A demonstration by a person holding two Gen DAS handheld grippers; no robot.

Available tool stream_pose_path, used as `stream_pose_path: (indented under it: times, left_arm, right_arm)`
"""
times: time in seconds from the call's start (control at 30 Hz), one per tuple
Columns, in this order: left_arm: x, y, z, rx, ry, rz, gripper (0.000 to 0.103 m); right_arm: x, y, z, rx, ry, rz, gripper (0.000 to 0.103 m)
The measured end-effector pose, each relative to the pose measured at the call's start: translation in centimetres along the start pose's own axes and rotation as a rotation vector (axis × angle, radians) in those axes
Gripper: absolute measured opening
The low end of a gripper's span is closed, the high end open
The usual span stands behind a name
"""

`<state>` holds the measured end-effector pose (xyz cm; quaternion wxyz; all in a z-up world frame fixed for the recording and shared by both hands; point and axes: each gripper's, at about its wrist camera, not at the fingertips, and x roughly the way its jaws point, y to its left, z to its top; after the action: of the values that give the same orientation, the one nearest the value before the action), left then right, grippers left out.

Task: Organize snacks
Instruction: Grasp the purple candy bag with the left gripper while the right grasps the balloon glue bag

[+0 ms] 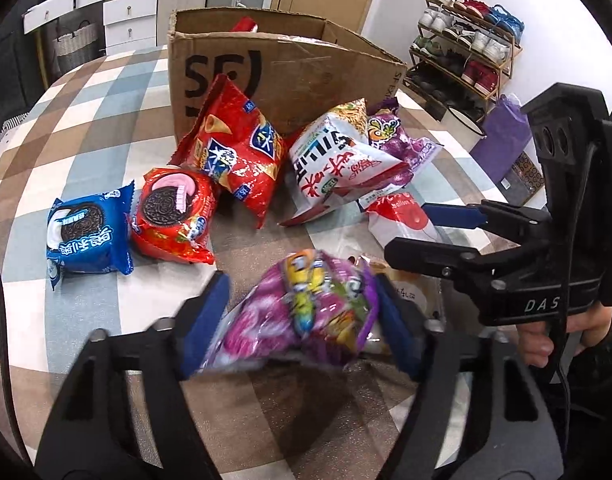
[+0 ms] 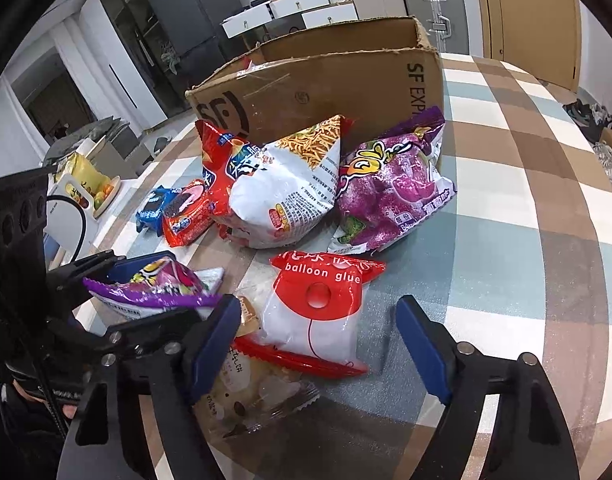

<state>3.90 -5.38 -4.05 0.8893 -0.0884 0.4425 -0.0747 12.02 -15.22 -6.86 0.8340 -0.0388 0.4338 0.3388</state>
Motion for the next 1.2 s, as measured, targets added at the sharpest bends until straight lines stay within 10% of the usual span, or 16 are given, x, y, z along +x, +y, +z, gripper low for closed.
stream_pose_path:
  times: [0.63, 1.2]
  left_arm:
    - [-1.2, -0.2, -0.1, 0.008, -0.045, -0.006, 0.047]
    - [-4.8, 0.4, 0.8, -0.010, -0.132, 0.005, 0.047]
  right_arm:
    - [-0.3, 0.4, -0.2, -0.043, -0.010, -0.004, 0.044]
    - [-3.3, 1.2, 0.2, -0.071, -0.112, 0.023, 0.043]
